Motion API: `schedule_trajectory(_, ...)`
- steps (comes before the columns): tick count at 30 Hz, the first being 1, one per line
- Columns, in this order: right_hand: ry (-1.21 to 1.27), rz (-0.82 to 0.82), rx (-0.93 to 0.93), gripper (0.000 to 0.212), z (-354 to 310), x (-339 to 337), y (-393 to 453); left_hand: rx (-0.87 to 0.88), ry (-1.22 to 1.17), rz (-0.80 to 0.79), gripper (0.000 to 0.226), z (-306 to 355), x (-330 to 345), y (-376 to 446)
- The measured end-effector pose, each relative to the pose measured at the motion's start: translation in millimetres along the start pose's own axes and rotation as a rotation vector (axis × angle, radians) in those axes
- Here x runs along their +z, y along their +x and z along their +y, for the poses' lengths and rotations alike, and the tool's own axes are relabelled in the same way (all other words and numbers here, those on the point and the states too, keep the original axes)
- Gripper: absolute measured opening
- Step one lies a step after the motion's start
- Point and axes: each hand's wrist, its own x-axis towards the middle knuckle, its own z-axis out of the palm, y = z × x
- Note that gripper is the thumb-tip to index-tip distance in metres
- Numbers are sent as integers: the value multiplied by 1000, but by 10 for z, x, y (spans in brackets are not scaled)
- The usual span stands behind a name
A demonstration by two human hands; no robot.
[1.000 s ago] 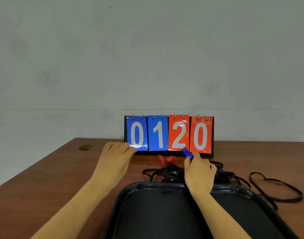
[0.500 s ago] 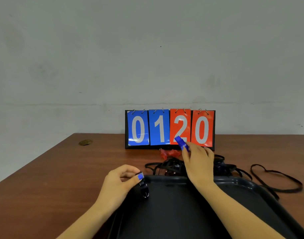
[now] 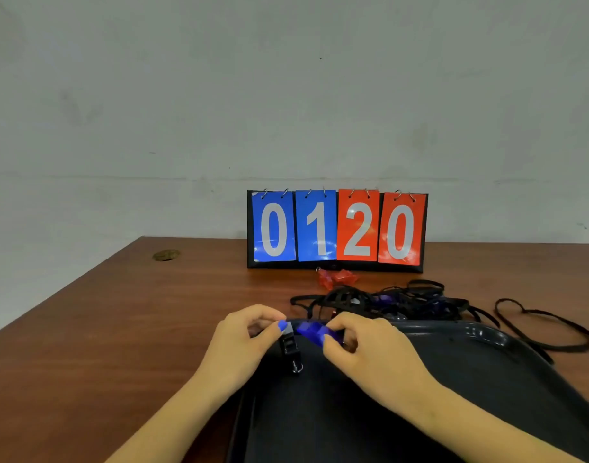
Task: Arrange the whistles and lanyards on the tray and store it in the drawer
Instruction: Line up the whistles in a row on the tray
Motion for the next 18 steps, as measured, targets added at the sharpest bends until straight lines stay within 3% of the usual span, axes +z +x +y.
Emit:
schedule_trajectory(5, 1, -83, 13, 16, 51, 34, -35, 9, 97, 4, 13, 16, 6, -4)
schedule_trajectory(8, -24, -136, 6, 25, 70, 61, -31, 15, 138, 40, 15, 11, 4, 3)
schedule_trajectory(18, -166, -121, -127, 34, 59, 104, -85, 29, 276, 79, 16, -89, 53, 24)
